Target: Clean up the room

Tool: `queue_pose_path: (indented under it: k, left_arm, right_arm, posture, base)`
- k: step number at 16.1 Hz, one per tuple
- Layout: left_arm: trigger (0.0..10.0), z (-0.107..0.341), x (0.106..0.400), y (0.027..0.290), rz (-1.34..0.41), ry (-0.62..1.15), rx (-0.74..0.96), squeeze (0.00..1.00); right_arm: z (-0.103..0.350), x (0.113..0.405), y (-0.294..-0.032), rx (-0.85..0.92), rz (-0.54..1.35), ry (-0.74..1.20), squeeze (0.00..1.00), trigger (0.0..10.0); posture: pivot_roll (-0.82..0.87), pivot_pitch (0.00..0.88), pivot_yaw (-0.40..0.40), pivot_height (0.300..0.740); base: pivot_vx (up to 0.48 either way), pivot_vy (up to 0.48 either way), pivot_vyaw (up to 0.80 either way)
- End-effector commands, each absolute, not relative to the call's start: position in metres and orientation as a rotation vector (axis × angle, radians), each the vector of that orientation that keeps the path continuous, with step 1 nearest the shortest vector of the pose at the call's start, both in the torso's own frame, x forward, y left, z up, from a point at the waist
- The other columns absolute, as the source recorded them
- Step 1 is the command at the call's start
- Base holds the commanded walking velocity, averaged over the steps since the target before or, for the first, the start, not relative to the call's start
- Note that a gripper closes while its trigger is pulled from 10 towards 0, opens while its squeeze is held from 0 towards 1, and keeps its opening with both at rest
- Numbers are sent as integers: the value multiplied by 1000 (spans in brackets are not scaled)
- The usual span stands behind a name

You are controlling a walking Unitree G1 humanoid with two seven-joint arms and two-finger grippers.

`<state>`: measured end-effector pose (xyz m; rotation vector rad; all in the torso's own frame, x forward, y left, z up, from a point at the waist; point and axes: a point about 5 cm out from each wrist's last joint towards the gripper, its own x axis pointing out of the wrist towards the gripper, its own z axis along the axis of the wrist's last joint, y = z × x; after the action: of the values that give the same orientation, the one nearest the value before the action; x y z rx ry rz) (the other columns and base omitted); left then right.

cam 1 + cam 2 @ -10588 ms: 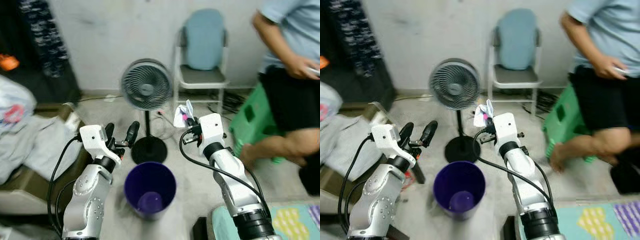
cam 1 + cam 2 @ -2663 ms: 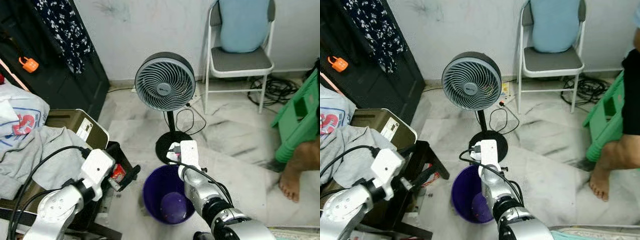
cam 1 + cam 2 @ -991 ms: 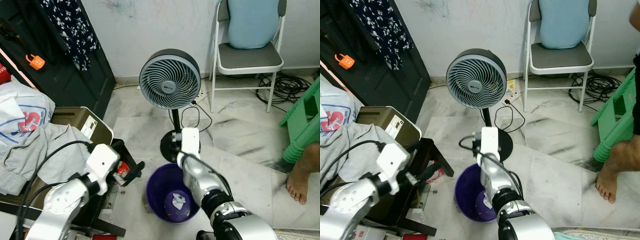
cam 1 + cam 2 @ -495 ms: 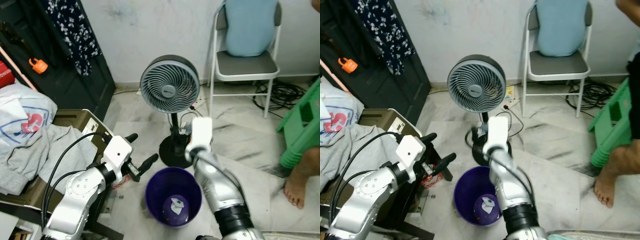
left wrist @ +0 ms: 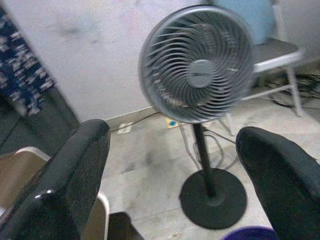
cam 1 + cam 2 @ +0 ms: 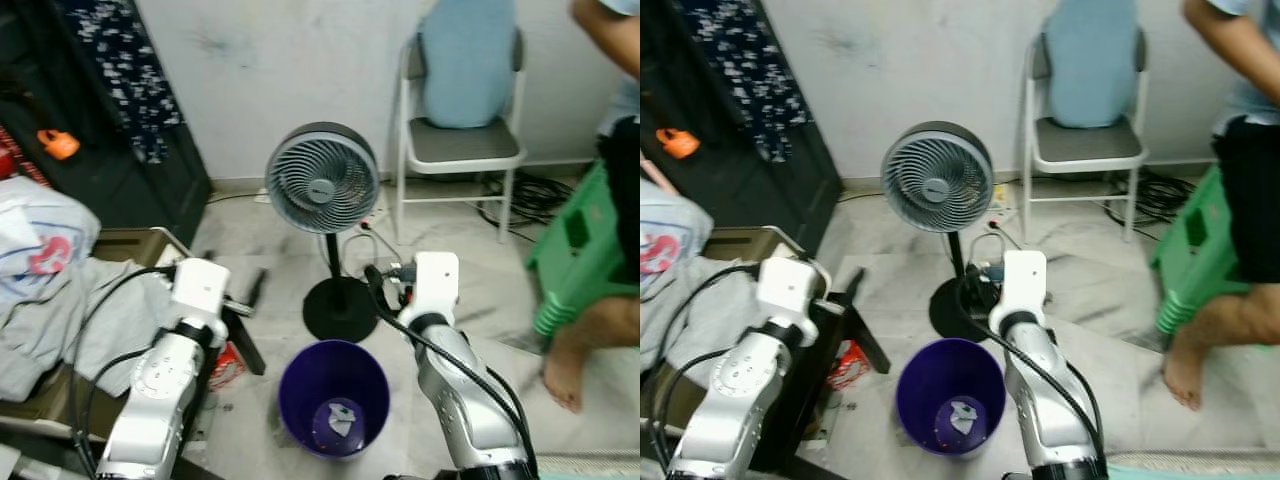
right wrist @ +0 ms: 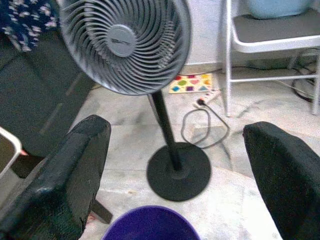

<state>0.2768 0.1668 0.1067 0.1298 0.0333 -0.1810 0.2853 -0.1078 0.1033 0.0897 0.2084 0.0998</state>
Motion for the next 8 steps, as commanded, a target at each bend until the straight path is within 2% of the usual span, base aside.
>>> queue_pose_path:
  k: [1,3,8]
  left_arm:
    - [10000,106,281,177,-114,50,101,0]
    - [10000,104,285,178,-108,61,54,0]
    - [10000,100,295,159,-203,72,12,0]
  right_arm:
    - [112,288,-105,85,113,176,0,10000]
    - [112,292,-116,87,78,163,0,10000]
    - [120,304,-127,83,29,108,0,10000]
  posture:
    - [-215,0,117,740]
    - [-217,0,123,740]
    - [-240,0,120,740]
  base:
    - [0,0,0]
    - [0,0,0]
    - [0,0,0]
